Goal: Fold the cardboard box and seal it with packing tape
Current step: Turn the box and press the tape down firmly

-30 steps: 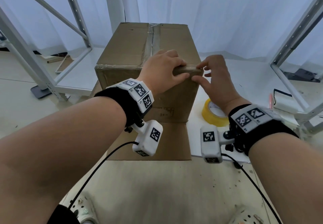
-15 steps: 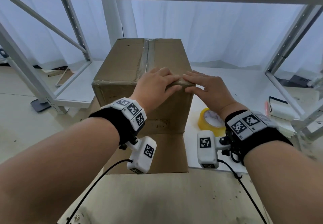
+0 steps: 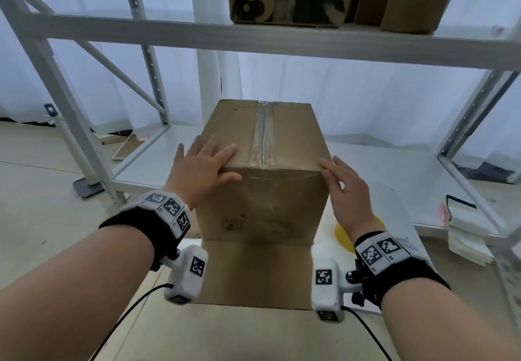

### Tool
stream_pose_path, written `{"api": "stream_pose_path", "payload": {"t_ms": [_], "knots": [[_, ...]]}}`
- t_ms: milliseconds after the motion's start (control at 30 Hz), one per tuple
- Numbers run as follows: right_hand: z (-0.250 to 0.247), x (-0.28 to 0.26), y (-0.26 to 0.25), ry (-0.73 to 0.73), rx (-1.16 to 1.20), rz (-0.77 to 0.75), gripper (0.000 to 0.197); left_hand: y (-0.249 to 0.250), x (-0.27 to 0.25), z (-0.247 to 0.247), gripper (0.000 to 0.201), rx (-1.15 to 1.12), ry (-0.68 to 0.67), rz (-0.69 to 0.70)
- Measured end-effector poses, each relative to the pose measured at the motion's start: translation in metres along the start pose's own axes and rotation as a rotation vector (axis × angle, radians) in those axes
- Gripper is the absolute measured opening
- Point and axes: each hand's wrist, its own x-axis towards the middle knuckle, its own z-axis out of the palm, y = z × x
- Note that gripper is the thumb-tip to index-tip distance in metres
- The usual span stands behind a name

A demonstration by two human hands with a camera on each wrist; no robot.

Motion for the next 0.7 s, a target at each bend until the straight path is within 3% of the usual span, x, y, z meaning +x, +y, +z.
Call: {"api": "stream_pose_path", "payload": {"t_ms": [67, 133, 267, 333, 467, 533, 600, 700], "knots": [[0.009, -0.004, -0.014, 0.031, -0.108, 0.063, 0.03, -0.017, -0.009, -0.001, 0.076, -0.232, 0.001, -0.15], [0.015, -0.006, -0.032, 0.035, -0.116, 0.171, 0.034, -0.025, -0.017, -0.004, 0.073, -0.351, 0.001, -0.166], [0.025, -0.003, -0.057, -0.022, 0.167, 0.325, 0.037, -0.045, -0.042, -0.017, 0.068, -0.392, 0.016, -0.162], [0.035, 0.005, -0.066, -0.144, 0.224, 0.372, 0.046, -0.056, -0.055, -0.021, 0.066, -0.372, 0.082, -0.148], [0.073, 0.029, -0.085, -0.442, -0.169, 0.473, 0.081, -0.065, -0.077, -0.031, 0.047, -0.35, 0.209, -0.102], [0.096, 0.029, -0.105, -0.559, -0.163, 0.497, 0.089, -0.062, -0.08, -0.031, 0.037, -0.388, 0.273, -0.062], [0.12, 0.022, -0.122, -0.616, -0.013, 0.48, 0.085, -0.056, -0.079, -0.026, 0.029, -0.399, 0.305, -0.022], [0.14, 0.017, -0.13, -0.54, 0.037, 0.443, 0.068, -0.046, -0.074, -0.017, 0.023, -0.414, 0.306, 0.038]]}}
